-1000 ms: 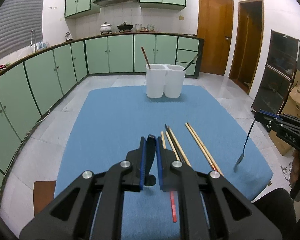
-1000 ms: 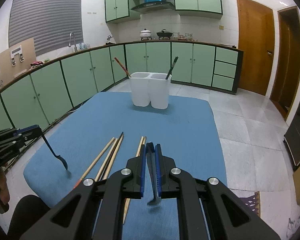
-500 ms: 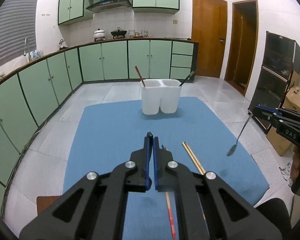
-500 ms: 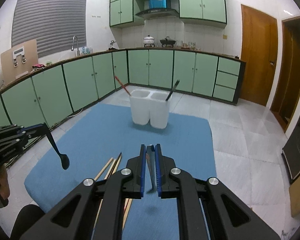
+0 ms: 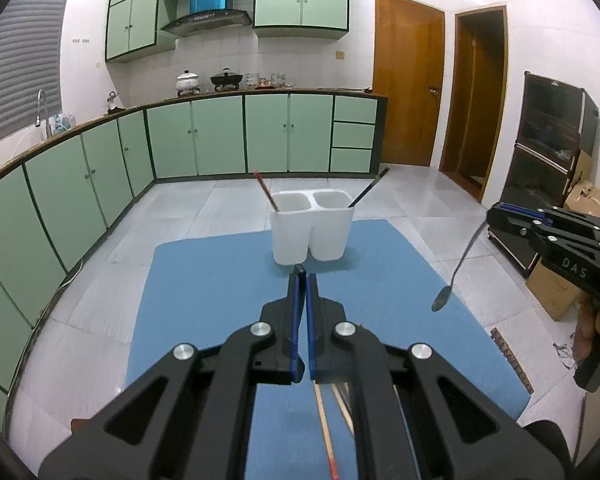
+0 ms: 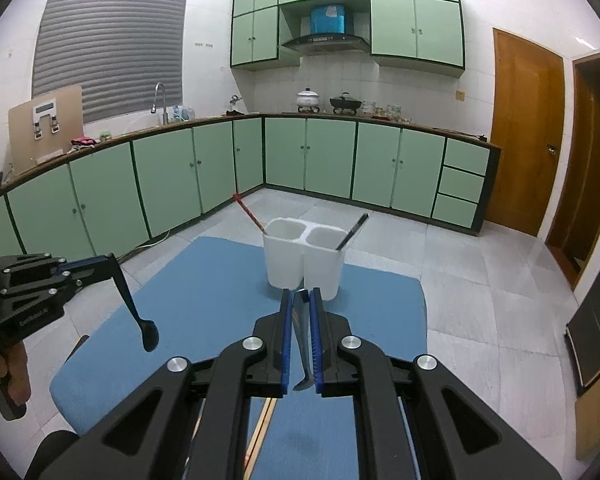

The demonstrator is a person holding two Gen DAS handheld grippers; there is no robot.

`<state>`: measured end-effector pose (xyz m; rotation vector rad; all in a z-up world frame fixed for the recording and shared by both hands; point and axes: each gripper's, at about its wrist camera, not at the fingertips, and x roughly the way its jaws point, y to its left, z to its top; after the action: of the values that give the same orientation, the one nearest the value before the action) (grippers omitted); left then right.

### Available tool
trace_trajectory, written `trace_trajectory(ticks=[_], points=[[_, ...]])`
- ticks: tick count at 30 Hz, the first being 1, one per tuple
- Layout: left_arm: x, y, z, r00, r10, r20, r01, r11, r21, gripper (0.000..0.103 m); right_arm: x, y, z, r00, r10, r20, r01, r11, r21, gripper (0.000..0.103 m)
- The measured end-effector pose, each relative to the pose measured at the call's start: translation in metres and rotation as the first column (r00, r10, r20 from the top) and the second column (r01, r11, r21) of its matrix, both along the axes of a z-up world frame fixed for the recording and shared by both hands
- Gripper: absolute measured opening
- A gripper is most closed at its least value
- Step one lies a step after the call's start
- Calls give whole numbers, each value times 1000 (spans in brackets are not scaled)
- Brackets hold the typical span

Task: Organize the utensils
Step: 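Lift both spoons and carry them over the white holder, then open both tools to drop the spoons into the holder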

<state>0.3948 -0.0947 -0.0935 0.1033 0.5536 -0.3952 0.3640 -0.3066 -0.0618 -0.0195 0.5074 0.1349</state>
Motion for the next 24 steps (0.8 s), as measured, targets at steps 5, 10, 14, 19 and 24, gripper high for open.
trace_trajectory(ticks=[5, 10, 14, 19, 24], points=[[24, -18, 17, 999, -32, 24, 32, 999, -2, 3, 32, 3, 12, 1000, 21, 2, -21, 1000, -17, 8], [58, -35, 40, 997, -58, 53, 60, 998, -27, 3, 76, 2, 35, 999, 36, 14, -36, 999, 5, 8], [98, -49, 59, 995, -62, 73, 67, 996, -61, 3, 118, 0, 52, 999, 42, 18, -42, 998, 38, 8], [149, -63, 72, 994, -45, 104, 55, 994, -95, 3, 168, -8, 58, 999, 25, 25, -26, 998, 62, 8], [196, -76, 59, 995, -25, 99, 35, 994, -101, 3, 224, -18, 39, 1000, -9, -3, 9, 997, 74, 8]])
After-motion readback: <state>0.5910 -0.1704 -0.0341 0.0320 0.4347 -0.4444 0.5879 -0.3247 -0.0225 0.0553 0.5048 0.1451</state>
